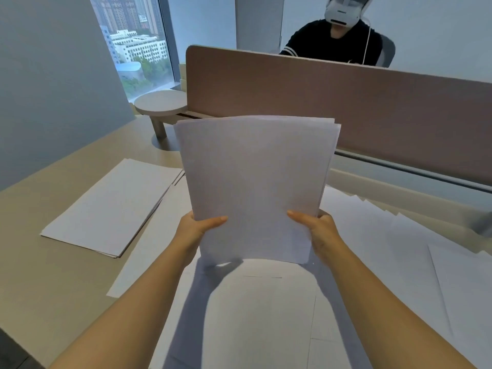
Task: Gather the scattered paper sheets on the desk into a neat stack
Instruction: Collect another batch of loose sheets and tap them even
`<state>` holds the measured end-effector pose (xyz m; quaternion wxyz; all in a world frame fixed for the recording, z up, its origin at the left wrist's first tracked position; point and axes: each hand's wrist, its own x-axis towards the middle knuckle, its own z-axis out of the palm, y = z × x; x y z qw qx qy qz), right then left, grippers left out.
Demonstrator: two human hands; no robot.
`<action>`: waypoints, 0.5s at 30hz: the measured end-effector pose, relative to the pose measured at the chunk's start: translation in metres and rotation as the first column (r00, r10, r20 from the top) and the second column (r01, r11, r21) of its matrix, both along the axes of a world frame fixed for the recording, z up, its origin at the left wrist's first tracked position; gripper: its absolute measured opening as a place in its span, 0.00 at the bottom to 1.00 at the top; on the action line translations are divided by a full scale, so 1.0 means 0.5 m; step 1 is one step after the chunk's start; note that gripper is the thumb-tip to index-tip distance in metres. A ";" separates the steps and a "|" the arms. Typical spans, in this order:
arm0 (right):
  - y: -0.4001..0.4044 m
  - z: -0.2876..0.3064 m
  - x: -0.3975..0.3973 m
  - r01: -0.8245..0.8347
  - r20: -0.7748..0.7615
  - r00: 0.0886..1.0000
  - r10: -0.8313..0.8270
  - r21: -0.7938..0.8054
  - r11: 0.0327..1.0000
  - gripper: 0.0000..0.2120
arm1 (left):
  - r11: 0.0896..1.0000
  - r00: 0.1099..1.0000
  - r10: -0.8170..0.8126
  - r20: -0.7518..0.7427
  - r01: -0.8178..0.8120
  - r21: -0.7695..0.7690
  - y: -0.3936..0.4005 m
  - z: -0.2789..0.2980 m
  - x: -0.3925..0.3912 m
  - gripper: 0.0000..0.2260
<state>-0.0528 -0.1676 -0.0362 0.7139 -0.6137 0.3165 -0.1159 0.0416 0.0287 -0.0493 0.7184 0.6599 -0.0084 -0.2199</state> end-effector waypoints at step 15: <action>0.015 0.012 0.011 0.046 0.045 0.998 -0.044 -0.031 0.998 0.19 | 0.991 0.990 0.049 0.134 -0.065 0.120 -0.013 0.018 -0.006 0.10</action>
